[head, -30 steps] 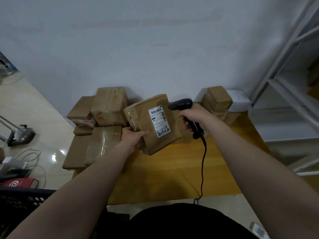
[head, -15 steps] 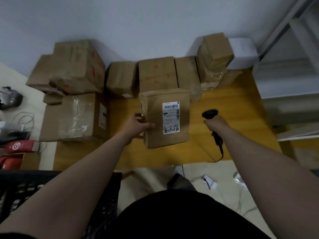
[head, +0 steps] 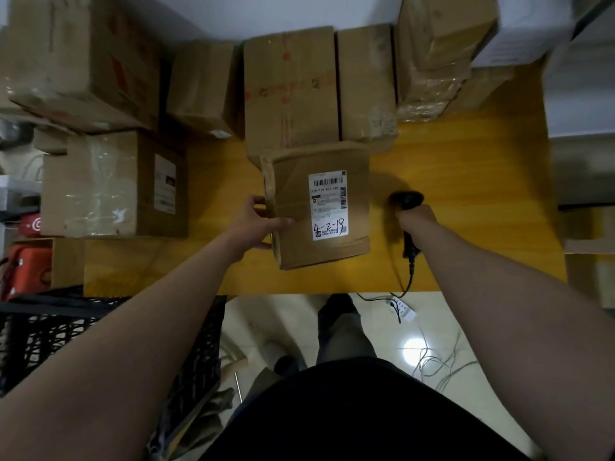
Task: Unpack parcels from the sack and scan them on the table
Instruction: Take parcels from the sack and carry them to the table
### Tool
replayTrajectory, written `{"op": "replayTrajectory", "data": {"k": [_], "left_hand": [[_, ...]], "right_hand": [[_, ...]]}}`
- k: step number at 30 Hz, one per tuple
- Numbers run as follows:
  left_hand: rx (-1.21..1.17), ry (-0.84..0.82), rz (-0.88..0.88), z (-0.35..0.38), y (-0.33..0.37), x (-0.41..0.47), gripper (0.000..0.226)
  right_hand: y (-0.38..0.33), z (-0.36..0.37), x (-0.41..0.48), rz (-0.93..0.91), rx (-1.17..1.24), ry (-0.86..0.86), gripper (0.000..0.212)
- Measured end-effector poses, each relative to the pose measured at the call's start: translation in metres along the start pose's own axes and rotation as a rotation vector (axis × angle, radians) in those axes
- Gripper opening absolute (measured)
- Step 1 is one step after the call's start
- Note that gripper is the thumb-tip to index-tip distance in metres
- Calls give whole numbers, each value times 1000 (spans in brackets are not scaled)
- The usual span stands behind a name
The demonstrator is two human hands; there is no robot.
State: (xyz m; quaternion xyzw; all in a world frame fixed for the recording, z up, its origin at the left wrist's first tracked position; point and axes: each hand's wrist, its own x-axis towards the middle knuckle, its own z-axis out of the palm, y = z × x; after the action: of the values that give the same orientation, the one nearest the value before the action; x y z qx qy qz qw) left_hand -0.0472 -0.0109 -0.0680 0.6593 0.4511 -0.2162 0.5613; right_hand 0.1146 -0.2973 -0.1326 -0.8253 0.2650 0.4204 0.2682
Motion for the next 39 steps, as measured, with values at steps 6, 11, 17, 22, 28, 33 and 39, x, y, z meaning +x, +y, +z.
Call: {"op": "replayTrajectory", "data": {"k": [6,11,17,22,28,33,39], "left_hand": [[-6,18,-9,0,-12,-17,76],[-31,21,14,-10,-29,-53,77],[-111,47,133,-41,-70,-123,76],[-222,33,203,-74,-125,-193,82],[-395,56,275,-102,-206,-274,71],[-544,120,296,-117,-270,-331,57],[-772,157,279,-104,-361,-397,18]], "right_hand": [[11,9,-9,11,23,39,77],[15,8,-60,57,-98,218,75],[38,31,-156,-276,282,-23,43],[86,72,-260,-411,340,-178,38],[148,118,-349,-569,389,-194,35],[199,141,-406,-711,369,-216,15],[281,173,-444,-760,365,-437,16]]}}
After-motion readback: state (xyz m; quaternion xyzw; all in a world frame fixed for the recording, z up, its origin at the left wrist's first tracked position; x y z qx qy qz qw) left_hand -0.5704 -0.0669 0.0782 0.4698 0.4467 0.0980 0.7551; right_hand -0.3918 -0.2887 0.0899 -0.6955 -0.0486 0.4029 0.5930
